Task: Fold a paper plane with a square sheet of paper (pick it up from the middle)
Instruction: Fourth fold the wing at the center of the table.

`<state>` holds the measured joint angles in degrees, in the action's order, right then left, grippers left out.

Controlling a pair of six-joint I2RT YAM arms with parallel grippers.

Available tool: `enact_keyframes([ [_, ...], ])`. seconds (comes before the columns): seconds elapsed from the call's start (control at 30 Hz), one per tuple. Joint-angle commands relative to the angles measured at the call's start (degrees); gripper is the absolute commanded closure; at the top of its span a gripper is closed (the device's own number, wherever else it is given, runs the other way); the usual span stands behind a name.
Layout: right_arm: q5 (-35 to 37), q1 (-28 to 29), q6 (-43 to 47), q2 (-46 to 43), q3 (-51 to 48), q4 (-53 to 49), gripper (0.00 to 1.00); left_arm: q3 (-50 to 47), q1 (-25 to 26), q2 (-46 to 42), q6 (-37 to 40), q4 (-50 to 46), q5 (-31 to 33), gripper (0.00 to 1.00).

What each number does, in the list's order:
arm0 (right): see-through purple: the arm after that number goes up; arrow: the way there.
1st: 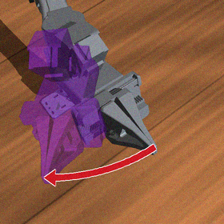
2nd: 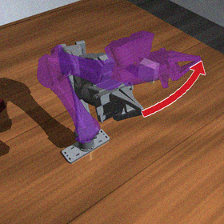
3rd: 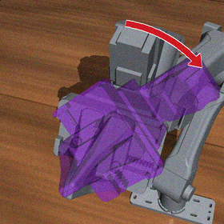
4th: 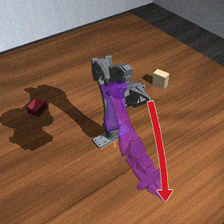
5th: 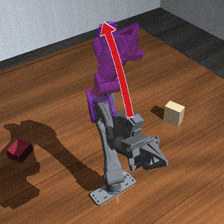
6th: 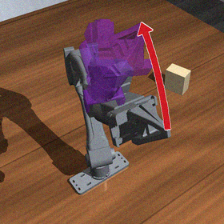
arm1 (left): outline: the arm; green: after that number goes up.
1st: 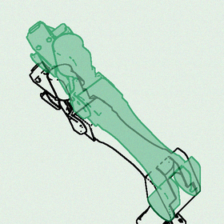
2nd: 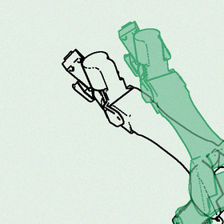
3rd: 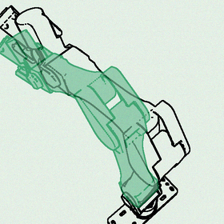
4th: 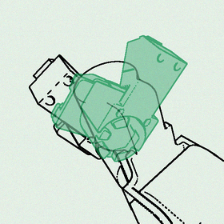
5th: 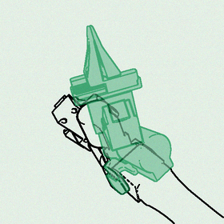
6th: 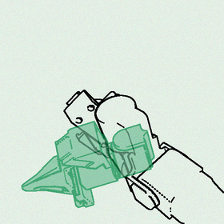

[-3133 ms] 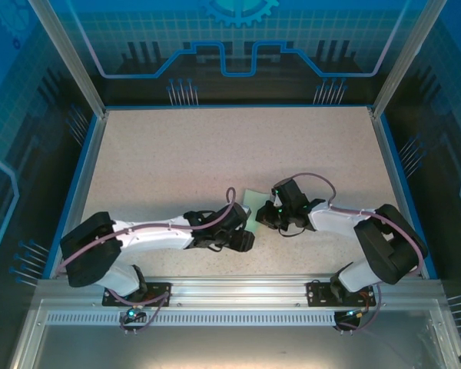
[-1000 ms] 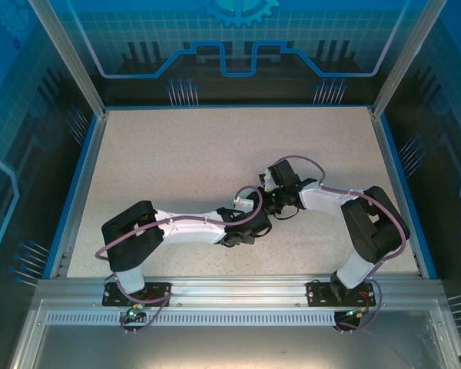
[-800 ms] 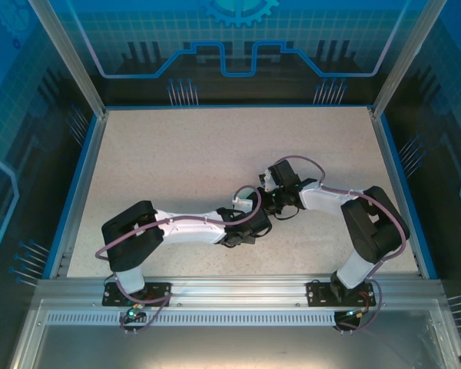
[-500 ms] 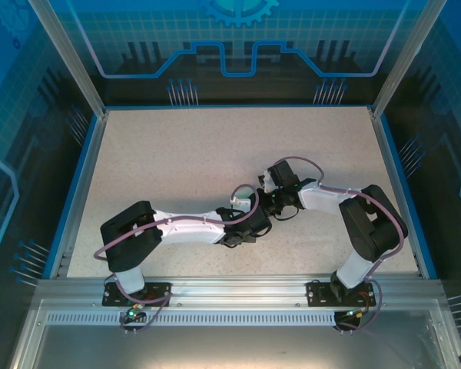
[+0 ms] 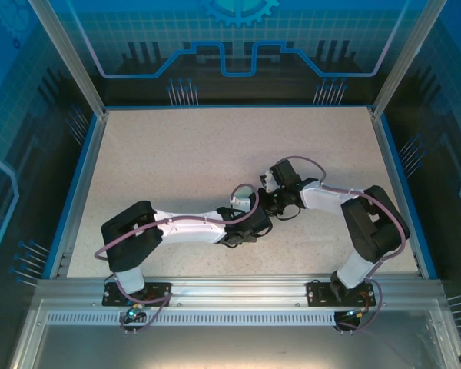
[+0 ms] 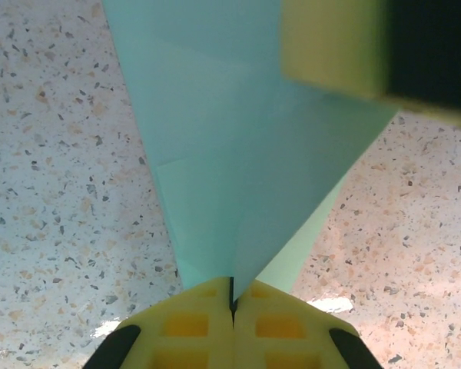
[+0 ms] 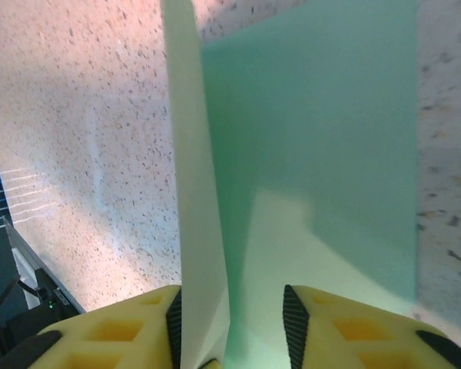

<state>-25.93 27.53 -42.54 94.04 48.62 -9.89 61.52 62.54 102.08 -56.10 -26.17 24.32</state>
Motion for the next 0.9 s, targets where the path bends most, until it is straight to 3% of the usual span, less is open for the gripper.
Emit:
enact_keyframes([
  [0.0, 0.1, -3.1, 1.6, -5.9, -1.2, -3.2, 0.54, 0.6, 0.4, -0.9, 1.6, -2.6, 2.1, 1.00],
  [0.37, 2.6, -8.6, 3.7, -18.6, -7.9, -9.4, 0.42, -5.6, -1.2, -8.0, 9.6, -2.1, 1.9, 1.00],
  [0.87, 2.4, -8.7, 3.3, -19.0, -11.5, -8.5, 0.43, -9.7, -1.5, -11.1, 19.7, -0.5, -3.4, 1.00],
])
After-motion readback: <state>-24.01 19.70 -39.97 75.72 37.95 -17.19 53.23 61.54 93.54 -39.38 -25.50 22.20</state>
